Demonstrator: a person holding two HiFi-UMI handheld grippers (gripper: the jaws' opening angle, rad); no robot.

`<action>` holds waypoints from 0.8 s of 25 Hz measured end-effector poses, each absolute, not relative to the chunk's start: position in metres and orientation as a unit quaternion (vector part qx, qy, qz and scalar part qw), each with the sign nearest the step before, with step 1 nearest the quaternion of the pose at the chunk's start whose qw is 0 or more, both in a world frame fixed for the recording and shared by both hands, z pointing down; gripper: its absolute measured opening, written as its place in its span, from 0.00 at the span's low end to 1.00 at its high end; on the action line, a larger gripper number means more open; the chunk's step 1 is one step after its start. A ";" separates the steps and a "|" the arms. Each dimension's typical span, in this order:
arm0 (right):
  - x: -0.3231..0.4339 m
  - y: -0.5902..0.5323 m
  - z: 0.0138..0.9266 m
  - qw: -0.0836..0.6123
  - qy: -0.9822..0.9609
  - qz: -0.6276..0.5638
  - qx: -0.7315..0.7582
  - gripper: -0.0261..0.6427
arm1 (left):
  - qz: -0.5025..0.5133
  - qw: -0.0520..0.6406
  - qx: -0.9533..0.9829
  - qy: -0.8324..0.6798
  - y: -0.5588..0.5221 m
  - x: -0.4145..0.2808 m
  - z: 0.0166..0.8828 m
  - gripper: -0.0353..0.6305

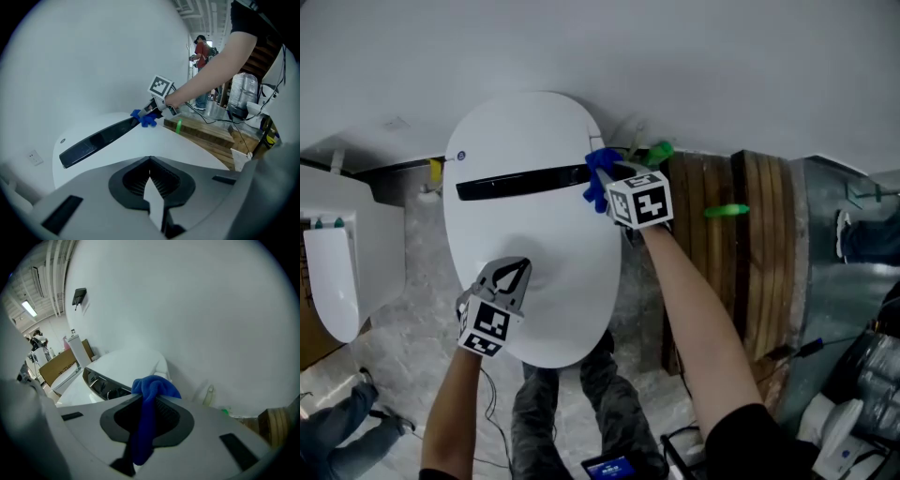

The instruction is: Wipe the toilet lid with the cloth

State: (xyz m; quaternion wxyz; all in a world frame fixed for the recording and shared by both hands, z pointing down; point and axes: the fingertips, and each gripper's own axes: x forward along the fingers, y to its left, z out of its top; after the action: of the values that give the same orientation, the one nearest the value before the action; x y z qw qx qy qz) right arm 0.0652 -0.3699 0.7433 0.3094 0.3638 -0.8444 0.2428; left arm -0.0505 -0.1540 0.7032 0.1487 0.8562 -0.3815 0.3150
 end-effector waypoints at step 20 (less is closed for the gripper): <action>-0.001 -0.290 0.750 0.368 -0.853 0.200 0.313 0.12 | 0.296 0.156 0.848 -0.411 -0.121 -0.072 0.686 0.07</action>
State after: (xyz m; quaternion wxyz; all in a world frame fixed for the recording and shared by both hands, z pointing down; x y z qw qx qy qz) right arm -0.0013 -0.2900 0.7499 0.3677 0.3126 -0.8527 0.2001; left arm -0.0719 -0.1214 0.6856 0.1556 0.8479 -0.4110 0.2965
